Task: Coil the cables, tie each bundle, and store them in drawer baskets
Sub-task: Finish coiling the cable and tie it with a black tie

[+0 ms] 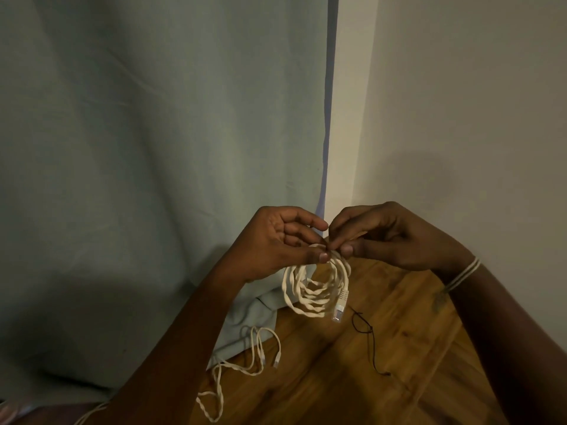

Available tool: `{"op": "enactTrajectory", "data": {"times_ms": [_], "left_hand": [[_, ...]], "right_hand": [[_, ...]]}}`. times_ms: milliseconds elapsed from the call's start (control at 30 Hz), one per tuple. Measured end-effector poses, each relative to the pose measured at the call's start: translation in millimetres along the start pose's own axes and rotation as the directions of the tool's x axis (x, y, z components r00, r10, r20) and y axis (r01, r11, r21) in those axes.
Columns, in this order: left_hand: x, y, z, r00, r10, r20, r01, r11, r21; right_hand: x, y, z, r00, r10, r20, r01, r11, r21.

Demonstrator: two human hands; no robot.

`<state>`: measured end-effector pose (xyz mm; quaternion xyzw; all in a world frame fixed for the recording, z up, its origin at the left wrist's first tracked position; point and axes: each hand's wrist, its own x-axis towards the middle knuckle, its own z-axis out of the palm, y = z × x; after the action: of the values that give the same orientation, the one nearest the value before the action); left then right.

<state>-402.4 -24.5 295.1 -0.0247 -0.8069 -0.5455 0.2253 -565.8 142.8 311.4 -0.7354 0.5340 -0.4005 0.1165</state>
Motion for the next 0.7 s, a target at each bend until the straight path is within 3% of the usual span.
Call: {"op": "enactTrajectory", "data": {"times_ms": [367, 500, 700], "left_hand": [[1.2, 2.4, 8.9, 0.998, 0.068, -0.003, -0.068, 0.996, -0.059], [3.3, 6.1, 9.3, 0.997, 0.070, -0.024, -0.071, 0.997, -0.022], [7.8, 10.0, 14.6, 0.994, 0.052, -0.099, -0.054, 0.999, -0.009]], "right_hand": [[-2.0, -8.6, -4.6, 0.996, -0.021, -0.087, 0.011, 0.994, -0.109], [-2.2, -21.8, -10.1, 1.000, -0.005, -0.005, 0.004, 0.947, -0.320], [1.3, -40.6, -10.6, 0.997, -0.020, 0.071, 0.061, 0.760, -0.647]]}}
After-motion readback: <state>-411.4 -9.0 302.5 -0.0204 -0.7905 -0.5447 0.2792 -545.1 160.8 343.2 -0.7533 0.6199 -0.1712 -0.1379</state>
